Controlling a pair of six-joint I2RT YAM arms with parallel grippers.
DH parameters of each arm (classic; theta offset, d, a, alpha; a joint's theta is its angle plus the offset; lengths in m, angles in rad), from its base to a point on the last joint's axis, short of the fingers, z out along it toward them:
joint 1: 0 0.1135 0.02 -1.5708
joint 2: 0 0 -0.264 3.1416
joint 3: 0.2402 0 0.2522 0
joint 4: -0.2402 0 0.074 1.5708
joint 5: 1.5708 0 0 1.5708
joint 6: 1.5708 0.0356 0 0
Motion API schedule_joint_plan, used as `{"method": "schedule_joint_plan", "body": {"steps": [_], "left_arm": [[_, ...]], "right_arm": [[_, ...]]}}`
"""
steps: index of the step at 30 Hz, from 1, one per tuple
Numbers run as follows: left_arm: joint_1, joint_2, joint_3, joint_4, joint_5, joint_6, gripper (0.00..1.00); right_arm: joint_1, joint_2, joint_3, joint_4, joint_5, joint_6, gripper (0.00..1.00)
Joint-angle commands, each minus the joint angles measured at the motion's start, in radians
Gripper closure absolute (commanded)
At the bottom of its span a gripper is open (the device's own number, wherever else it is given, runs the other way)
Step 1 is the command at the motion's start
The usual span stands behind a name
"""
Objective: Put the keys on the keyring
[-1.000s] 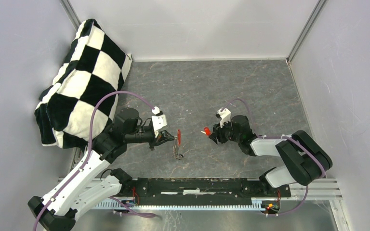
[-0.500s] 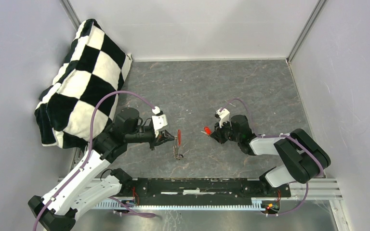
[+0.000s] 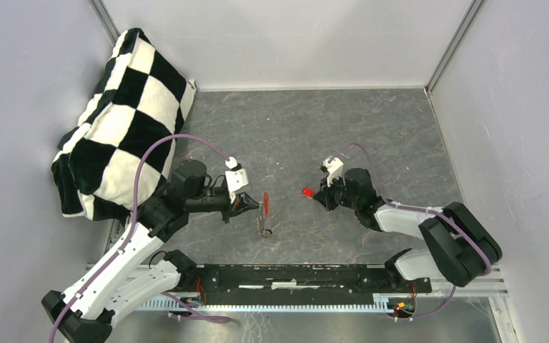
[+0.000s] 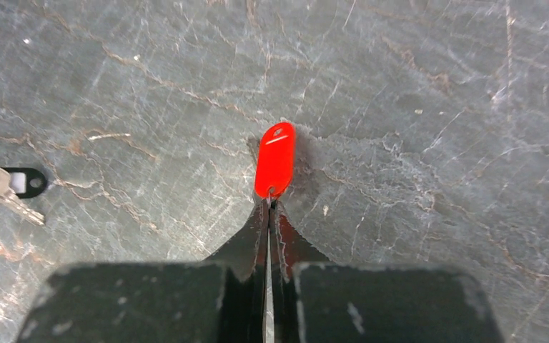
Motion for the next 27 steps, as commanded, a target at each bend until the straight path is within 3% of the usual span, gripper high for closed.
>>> {"method": "schedule_joint_plan", "body": {"steps": [1,9,14,20,27], "left_arm": [[0.003,-0.014,0.008,0.049,-0.002,-0.09,0.98],[0.003,-0.02,-0.024,0.074,-0.037,-0.125,0.98],[0.003,-0.012,-0.031,0.081,-0.048,-0.122,0.98],[0.003,-0.013,-0.036,0.086,-0.06,-0.118,0.98],[0.003,-0.012,-0.035,0.092,-0.073,-0.112,0.98]], "right_arm": [[0.033,-0.108,0.066,-0.116,0.047,-0.015,1.0],[0.172,-0.359,0.107,-0.405,0.068,-0.106,1.0],[0.232,-0.482,0.133,-0.42,-0.038,-0.106,1.0],[0.283,-0.46,0.273,-0.462,-0.14,-0.1,1.0],[0.369,-0.42,0.4,-0.481,-0.132,-0.088,1.0]]}}
